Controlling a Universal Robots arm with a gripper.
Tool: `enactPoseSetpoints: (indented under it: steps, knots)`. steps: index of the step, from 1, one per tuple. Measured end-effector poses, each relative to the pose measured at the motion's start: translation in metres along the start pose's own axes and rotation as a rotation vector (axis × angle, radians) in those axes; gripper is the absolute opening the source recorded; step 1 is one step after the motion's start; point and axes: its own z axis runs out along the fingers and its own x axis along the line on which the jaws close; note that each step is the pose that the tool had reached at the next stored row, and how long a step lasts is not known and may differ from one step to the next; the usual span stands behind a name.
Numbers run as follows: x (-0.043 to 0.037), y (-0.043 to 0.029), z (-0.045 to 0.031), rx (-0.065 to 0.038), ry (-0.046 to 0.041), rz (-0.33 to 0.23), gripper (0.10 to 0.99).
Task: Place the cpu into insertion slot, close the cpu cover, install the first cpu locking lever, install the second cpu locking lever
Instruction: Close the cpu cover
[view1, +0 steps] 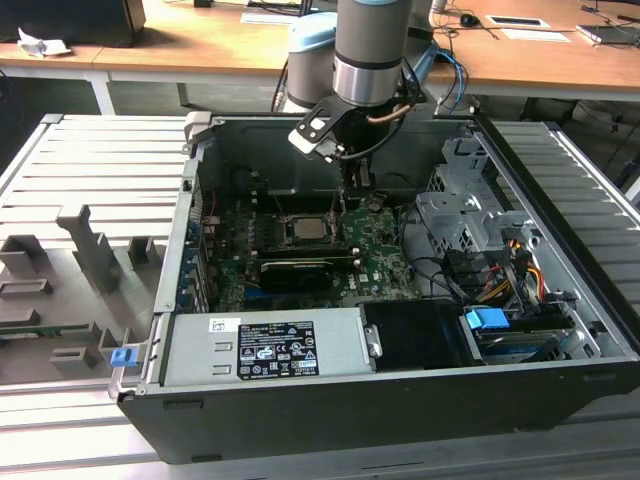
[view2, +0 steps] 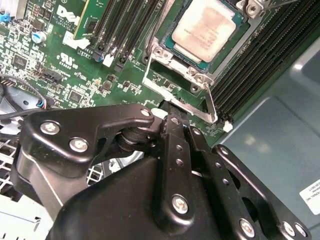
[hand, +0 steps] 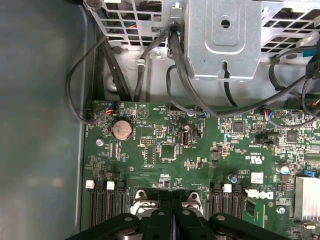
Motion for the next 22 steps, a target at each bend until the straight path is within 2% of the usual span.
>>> enactPoseSetpoints:
  steps: [2,5,8,10,17,20,22]
  knots:
    - [0.0002,-0.0041,-0.0001,0.0,0.0,0.0,0.106]
    - [0.0006,-0.015,0.0,0.0,-0.0002,0.0,0.106]
    - [0.0009,-0.0198,0.0007,0.0,0.0004,0.0,0.106]
    - [0.0016,-0.0281,0.0039,0.0,0.0004,0.0,0.106]
    - [0.0018,-0.0334,0.0043,0.0,0.0004,0.0,0.106]
    - [0.002,-0.039,0.004,0.0,0.0004,0.0,0.106]
    - [0.002,-0.0397,0.004,0.0,0.0003,0.0,0.106]
